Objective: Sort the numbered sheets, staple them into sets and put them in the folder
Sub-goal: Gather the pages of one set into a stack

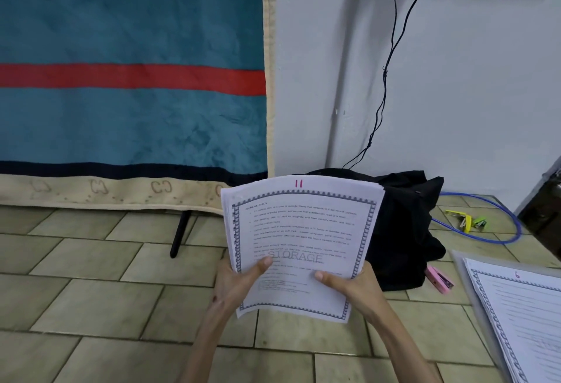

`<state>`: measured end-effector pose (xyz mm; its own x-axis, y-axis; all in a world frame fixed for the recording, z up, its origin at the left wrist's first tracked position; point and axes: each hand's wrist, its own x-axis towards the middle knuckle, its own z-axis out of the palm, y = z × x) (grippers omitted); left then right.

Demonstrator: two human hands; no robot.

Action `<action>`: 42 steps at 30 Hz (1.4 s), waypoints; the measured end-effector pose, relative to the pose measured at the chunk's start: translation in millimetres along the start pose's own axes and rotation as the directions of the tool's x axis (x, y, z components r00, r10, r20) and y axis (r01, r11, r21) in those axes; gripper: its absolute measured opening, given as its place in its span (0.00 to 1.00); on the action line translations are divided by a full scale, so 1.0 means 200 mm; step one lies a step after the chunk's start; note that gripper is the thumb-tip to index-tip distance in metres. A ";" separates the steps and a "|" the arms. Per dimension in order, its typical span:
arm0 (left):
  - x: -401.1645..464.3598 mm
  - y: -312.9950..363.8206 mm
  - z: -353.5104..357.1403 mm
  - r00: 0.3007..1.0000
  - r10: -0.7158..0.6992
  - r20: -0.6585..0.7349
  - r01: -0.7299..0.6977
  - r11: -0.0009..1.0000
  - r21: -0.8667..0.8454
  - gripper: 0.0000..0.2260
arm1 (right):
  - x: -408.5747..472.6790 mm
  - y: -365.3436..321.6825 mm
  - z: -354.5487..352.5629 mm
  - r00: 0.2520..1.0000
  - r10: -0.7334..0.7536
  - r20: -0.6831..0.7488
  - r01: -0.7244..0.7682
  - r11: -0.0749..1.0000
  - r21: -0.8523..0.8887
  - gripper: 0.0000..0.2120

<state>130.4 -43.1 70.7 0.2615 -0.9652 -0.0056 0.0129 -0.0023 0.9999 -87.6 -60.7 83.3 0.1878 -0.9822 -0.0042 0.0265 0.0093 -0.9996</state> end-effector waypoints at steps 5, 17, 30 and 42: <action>0.02 0.07 -0.05 0.996 0.026 0.085 -0.026 1.000 -0.001 0.28 | 0.01 0.01 -0.02 1.000 0.000 -0.019 0.000 1.000 -0.021 0.12; 0.30 0.51 -0.07 0.895 0.200 0.398 -0.058 0.938 -0.342 0.29 | 0.01 0.01 -0.05 0.996 0.068 0.066 -0.064 0.996 -0.065 0.14; 0.18 0.55 0.04 0.914 0.320 0.248 -0.270 0.938 -0.215 0.08 | 0.06 -0.23 -0.04 0.978 -0.191 -0.089 0.197 0.978 0.064 0.10; 0.12 0.55 0.06 0.868 0.479 0.135 -0.468 0.878 -0.104 0.03 | 0.04 -0.20 -0.06 0.985 -0.166 -0.054 0.164 0.985 -0.049 0.11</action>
<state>127.2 -70.3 180.9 0.1029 -0.8737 0.4754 -0.0105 0.4769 0.8789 -98.4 -71.2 123.1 0.1279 -0.9787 0.1608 0.0087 -0.1610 -0.9869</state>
